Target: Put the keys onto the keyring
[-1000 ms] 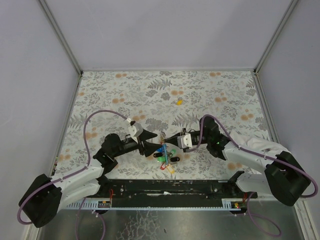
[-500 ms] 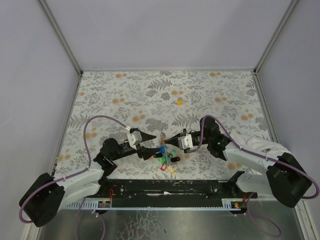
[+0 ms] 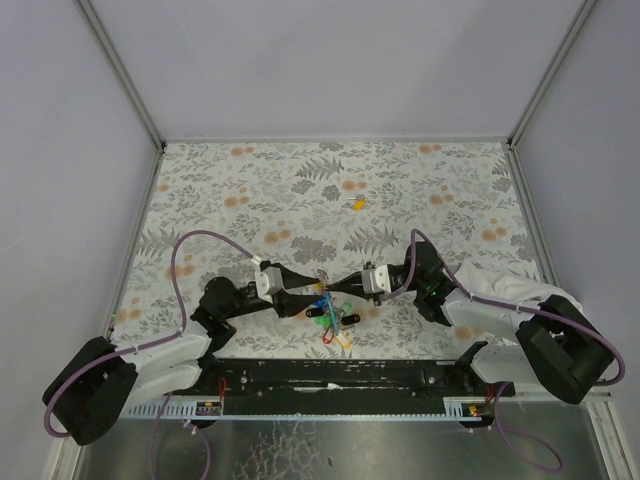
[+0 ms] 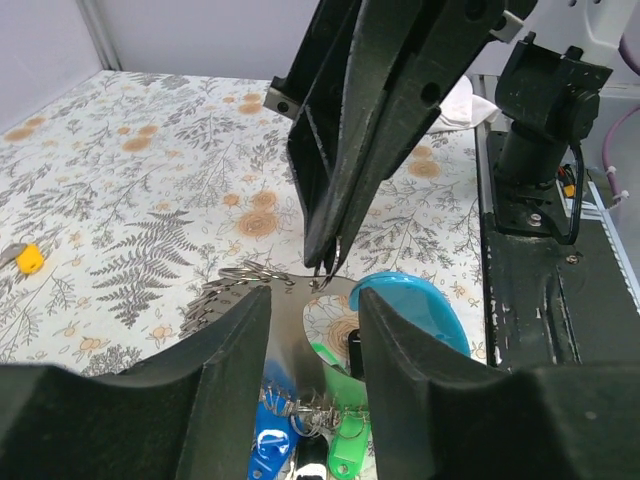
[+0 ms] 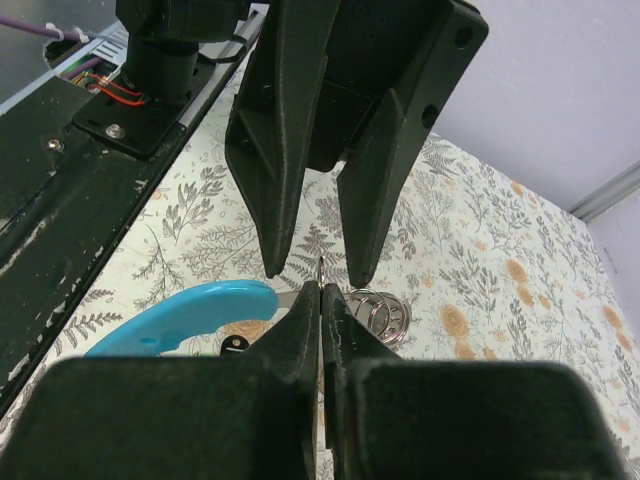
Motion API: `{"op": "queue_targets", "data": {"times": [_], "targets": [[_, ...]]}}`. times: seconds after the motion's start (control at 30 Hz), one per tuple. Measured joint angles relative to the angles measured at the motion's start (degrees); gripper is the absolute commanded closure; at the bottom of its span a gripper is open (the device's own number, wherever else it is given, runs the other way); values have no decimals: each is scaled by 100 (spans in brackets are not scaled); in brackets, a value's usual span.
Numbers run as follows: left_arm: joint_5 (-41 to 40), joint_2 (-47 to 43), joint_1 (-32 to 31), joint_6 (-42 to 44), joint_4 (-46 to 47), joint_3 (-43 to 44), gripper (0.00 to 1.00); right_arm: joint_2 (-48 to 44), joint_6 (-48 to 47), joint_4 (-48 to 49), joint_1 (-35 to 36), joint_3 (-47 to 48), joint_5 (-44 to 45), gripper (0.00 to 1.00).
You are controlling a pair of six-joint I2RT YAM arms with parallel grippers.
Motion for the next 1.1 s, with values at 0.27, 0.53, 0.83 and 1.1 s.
{"op": "queue_targets", "data": {"times": [0.27, 0.53, 0.83, 1.1], "targets": [[219, 42, 0, -63, 98, 11, 75, 122, 378, 577, 0, -15, -50, 100], [238, 127, -2, -90, 251, 42, 75, 195, 470, 649, 0, -22, -138, 100], [212, 116, -2, -111, 354, 42, 84, 197, 483, 649, 0, -33, -140, 100], [271, 131, -7, -138, 337, 68, 100, 199, 546, 656, 0, -33, -166, 97]]}}
